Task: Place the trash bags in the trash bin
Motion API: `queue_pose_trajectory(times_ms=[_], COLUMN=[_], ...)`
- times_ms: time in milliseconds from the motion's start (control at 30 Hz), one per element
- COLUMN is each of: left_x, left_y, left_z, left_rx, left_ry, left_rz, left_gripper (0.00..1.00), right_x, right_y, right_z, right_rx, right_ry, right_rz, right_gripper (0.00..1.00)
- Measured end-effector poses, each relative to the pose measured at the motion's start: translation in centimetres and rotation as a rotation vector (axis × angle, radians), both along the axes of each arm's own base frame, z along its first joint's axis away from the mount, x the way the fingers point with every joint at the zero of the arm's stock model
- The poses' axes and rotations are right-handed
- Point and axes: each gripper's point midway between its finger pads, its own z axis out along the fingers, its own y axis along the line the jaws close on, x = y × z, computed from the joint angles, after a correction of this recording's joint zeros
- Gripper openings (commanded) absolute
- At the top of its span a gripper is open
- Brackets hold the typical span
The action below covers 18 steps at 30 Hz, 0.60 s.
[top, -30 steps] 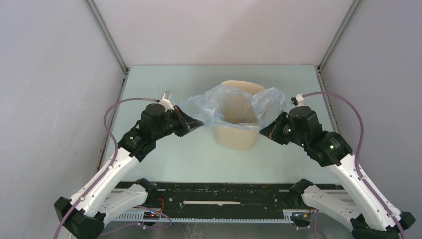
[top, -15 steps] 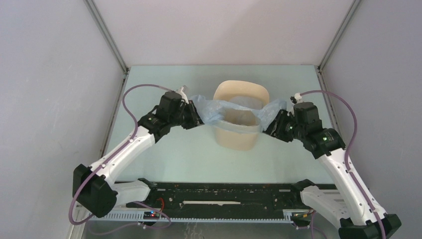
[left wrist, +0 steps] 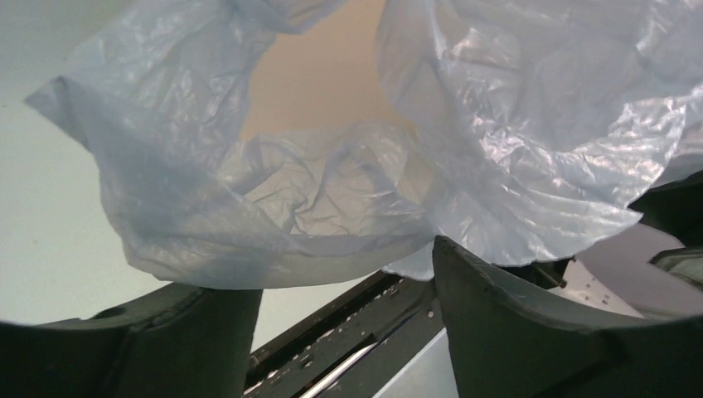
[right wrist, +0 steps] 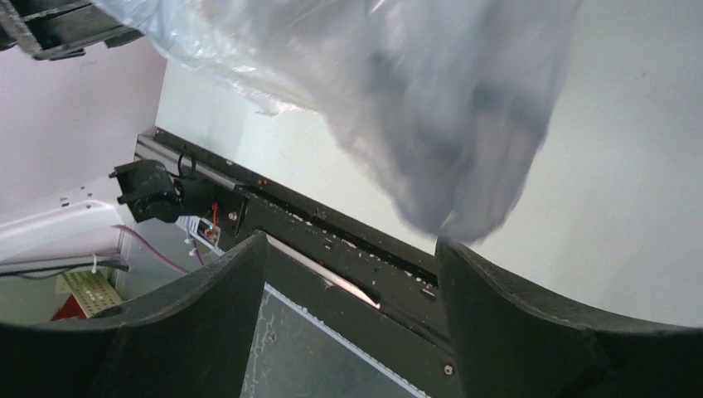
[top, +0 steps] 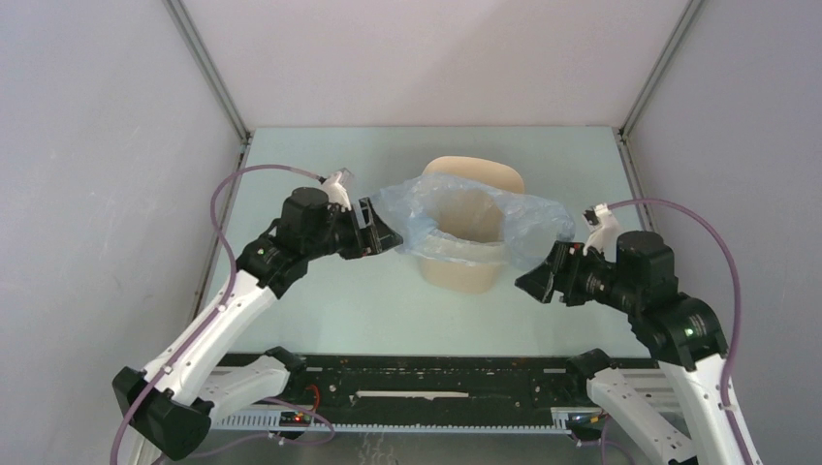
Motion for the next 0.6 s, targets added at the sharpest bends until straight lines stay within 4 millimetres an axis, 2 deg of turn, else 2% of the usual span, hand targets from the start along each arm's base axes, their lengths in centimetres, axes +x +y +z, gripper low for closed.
queue_pose_trajectory(times_ms=[133,233,300,400,467,600], left_x=[-1.5,-2.7,-3.2,-3.2,-2.8,-1.8], left_y=[1.2,2.3,3.3,4.6,5.5,6.2], left_z=[0.5,1.5,2.4,5.1,7.7,13.0], left_rx=[0.03,0.043,0.057,0.065,0.063,0.047], left_ry=[-0.04,-0.09,-0.113,-0.171,-0.229,-0.353], left_rz=[-0.023,-0.028,-0.012,0.04,0.095,0.142], left_gripper=[0.89,0.91,0.9,0.9,0.91,0.94], right_x=[-1.2,-1.5,-1.4,-0.5,0.0,1.5], right_y=[-0.9,-2.4,-3.8,-5.7,-6.4,-6.0], right_z=[1.0,1.6,2.7,6.5,8.7,12.0], right_rx=[-0.028,-0.088,-0.138,-0.196,-0.215,-0.23], right_ry=[-0.018,-0.021,-0.037,-0.127,-0.189,-0.3], right_rz=[-0.007,-0.064,-0.117,-0.202,-0.23,-0.197], right_gripper=[0.83,0.82,0.83,0.82,0.83,0.87])
